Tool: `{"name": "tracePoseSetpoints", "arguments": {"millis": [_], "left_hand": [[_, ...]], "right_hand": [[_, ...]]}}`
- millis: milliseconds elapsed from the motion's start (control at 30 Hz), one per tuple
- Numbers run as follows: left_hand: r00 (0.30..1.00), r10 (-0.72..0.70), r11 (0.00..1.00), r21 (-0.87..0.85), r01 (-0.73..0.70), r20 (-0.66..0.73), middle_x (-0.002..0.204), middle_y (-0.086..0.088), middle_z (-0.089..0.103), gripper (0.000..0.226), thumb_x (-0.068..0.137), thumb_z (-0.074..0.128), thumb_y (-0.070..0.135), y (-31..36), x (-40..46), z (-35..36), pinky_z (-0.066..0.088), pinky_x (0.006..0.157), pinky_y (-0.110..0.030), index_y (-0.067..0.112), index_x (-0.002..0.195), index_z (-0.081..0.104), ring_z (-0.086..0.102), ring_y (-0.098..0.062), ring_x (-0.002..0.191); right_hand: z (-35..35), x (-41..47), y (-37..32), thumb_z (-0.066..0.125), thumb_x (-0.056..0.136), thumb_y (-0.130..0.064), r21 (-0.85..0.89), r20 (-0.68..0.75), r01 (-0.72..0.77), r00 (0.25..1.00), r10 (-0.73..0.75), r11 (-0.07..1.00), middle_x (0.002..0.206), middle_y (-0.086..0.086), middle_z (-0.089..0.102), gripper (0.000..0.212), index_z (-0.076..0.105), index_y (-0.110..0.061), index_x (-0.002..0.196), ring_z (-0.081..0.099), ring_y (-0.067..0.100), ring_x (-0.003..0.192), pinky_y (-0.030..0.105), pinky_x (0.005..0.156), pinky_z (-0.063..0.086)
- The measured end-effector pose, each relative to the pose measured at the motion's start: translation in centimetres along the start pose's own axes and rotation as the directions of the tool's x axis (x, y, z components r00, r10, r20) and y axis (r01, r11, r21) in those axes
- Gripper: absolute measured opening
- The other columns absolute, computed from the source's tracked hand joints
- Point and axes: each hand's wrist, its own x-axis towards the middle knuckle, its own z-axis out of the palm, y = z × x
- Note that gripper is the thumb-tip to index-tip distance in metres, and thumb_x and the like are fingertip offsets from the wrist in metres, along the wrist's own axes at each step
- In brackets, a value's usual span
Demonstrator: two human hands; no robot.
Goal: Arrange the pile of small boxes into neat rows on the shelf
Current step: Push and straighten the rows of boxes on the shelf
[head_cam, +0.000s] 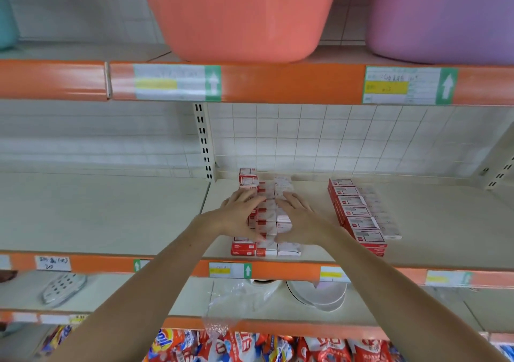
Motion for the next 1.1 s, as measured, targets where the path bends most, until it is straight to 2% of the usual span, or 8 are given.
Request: {"name": "tracePoseSetpoints", "arguments": {"millis": [133, 267, 433, 600, 933, 1100], "left_hand": [[0.996, -0.012, 1.0, 0.021, 0.011, 0.084, 0.162, 0.01, -0.023, 0.133, 0.062, 0.089, 0.047, 0.6, -0.3, 0.4, 0.002, 0.119, -0.055, 0.038, 0.156, -0.006, -0.025, -0.021, 0.148], [0.998, -0.017, 0.998, 0.067, 0.013, 0.065, 0.162, 0.005, -0.021, 0.138, 0.062, 0.091, 0.037, 1.0, -0.1, 0.5, 0.012, 0.12, -0.06, 0.037, 0.156, -0.009, -0.024, -0.024, 0.148], [0.996, -0.036, 0.981, 0.195, 0.02, 0.076, 0.16, 0.004, -0.029, 0.142, 0.062, 0.091, 0.036, 0.7, 0.3, 1.1, 0.02, 0.119, -0.054, 0.037, 0.154, -0.017, -0.027, -0.025, 0.147], [1.0, -0.002, 0.983, 0.183, -0.002, 0.019, 0.162, 0.007, -0.022, 0.143, 0.057, 0.093, 0.041, 0.3, 0.4, 1.1, 0.026, 0.116, -0.052, 0.039, 0.155, -0.011, -0.02, -0.022, 0.148], [1.0, -0.004, 0.98, 0.197, 0.005, -0.003, 0.161, 0.008, -0.025, 0.139, 0.061, 0.09, 0.04, 0.1, 0.1, 1.4, 0.027, 0.116, -0.053, 0.04, 0.154, -0.014, -0.022, -0.021, 0.148], [1.0, -0.023, 0.985, 0.173, 0.02, 0.011, 0.161, 0.008, -0.026, 0.139, 0.061, 0.09, 0.034, -0.1, -0.6, 1.3, 0.028, 0.116, -0.053, 0.04, 0.154, -0.014, -0.024, -0.019, 0.148]], "right_hand": [[-0.3, -0.1, -0.4, 0.078, 0.066, -0.062, -0.04, 0.108, 0.001, 0.994, 0.003, 0.999, 0.162, -0.006, -0.021, 0.128, -0.006, -0.027, 0.156, -0.023, 0.015, 0.148, 0.048, 0.122, 0.005], [-0.3, -0.2, -0.5, 0.085, 0.057, -0.061, -0.083, 0.159, 0.014, 0.987, -0.001, 0.996, 0.16, -0.005, -0.026, 0.144, -0.014, -0.025, 0.155, -0.028, 0.016, 0.146, 0.048, 0.122, 0.006], [-0.2, -0.1, -0.4, 0.088, 0.06, -0.051, -0.102, 0.168, 0.021, 0.986, -0.003, 0.995, 0.16, -0.004, -0.028, 0.143, -0.015, -0.024, 0.155, -0.03, 0.016, 0.145, 0.045, 0.121, 0.009], [0.1, -0.2, -0.1, 0.088, 0.059, -0.054, -0.082, 0.122, 0.029, 0.992, -0.019, 0.996, 0.161, -0.006, -0.024, 0.141, -0.012, -0.026, 0.155, -0.028, 0.015, 0.146, 0.045, 0.121, 0.011], [0.2, -0.5, -0.1, 0.087, 0.06, -0.055, -0.067, 0.089, 0.041, 0.995, -0.035, 0.997, 0.161, -0.006, -0.023, 0.141, -0.011, -0.022, 0.156, -0.026, 0.014, 0.146, 0.042, 0.121, 0.008], [0.2, -0.3, 0.2, 0.087, 0.059, -0.056, -0.138, 0.126, 0.051, 0.991, -0.034, 0.989, 0.161, -0.002, -0.026, 0.145, -0.015, -0.018, 0.155, -0.027, 0.017, 0.146, 0.043, 0.122, 0.002]]}}
